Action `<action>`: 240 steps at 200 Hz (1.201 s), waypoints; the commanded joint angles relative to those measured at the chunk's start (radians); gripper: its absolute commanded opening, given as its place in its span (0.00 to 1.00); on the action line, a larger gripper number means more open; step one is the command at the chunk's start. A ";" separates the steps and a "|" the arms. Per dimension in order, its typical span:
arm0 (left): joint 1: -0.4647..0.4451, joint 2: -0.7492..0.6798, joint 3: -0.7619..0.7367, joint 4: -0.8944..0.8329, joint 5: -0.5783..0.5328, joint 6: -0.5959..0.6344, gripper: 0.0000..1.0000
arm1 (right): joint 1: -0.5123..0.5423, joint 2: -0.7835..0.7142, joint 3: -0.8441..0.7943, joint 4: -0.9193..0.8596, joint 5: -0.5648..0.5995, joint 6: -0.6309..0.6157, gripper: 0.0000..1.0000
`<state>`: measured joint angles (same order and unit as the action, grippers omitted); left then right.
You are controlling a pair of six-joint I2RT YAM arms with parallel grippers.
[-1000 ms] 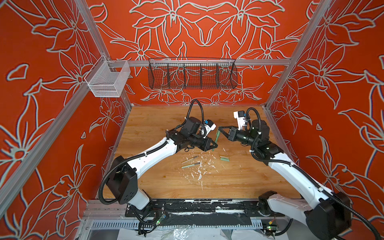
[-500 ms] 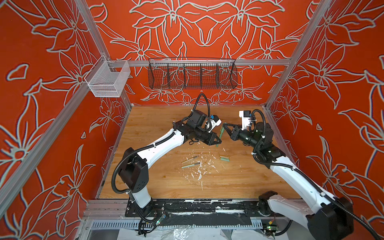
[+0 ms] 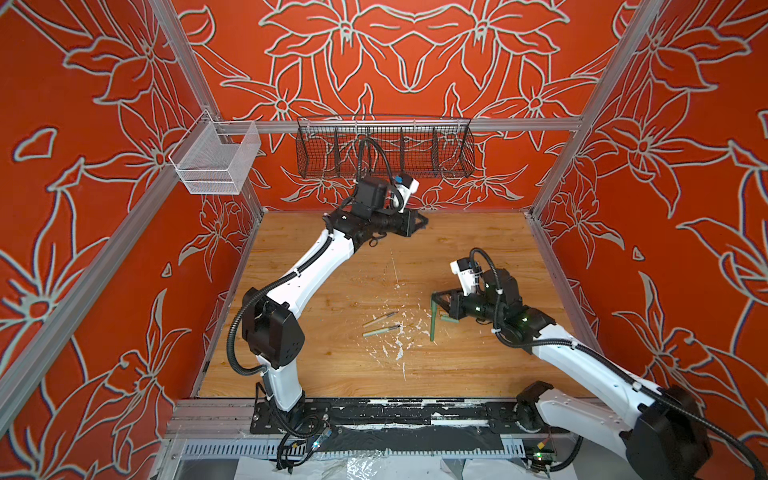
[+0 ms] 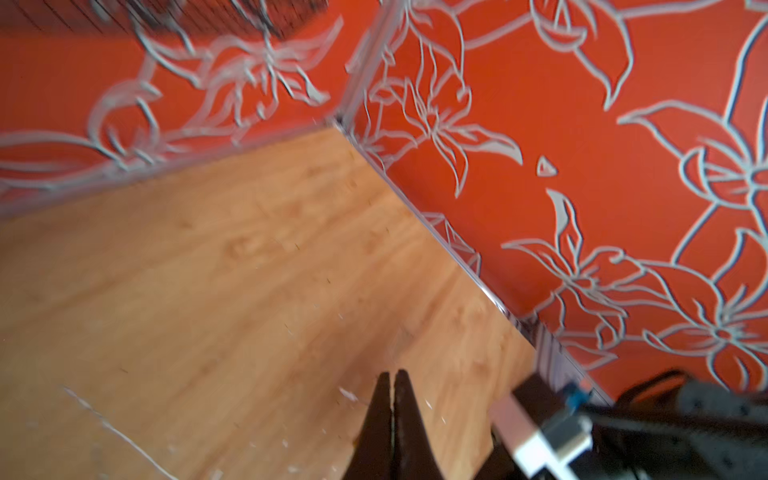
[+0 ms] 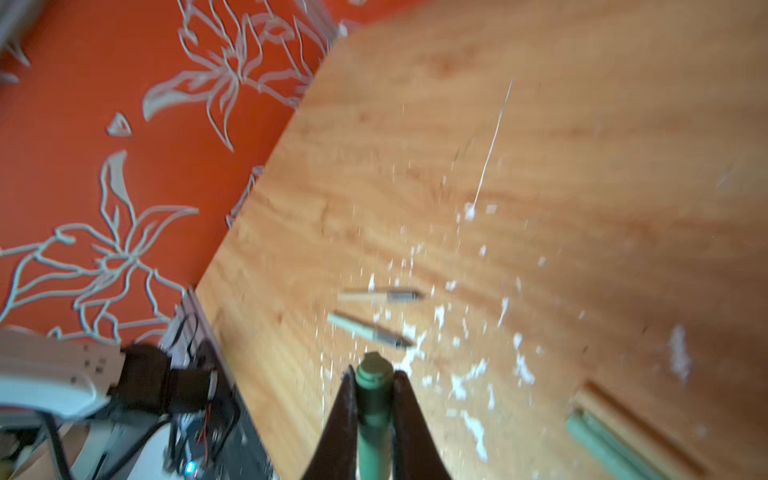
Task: Insert the pens into the pen caps
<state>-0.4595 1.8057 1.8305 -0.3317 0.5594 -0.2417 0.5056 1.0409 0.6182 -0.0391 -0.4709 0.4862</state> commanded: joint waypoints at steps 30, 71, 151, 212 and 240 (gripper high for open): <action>-0.027 -0.065 -0.074 -0.039 0.043 0.001 0.00 | -0.034 -0.026 0.090 -0.042 0.092 0.037 0.00; -0.077 -0.274 -0.465 0.042 0.046 0.009 0.58 | -0.077 -0.003 0.146 0.091 0.067 0.116 0.00; -0.198 -0.389 -0.778 0.220 -0.057 -0.011 0.75 | -0.090 0.037 0.169 0.295 -0.053 0.269 0.00; -0.224 -0.305 -0.698 0.198 -0.025 0.009 0.54 | -0.090 0.021 0.147 0.306 -0.051 0.285 0.00; -0.225 -0.289 -0.676 0.182 -0.015 0.005 0.39 | -0.090 0.009 0.152 0.268 -0.016 0.250 0.00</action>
<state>-0.6796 1.5021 1.1206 -0.1478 0.5186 -0.2470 0.4198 1.0763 0.7582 0.2279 -0.5121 0.7448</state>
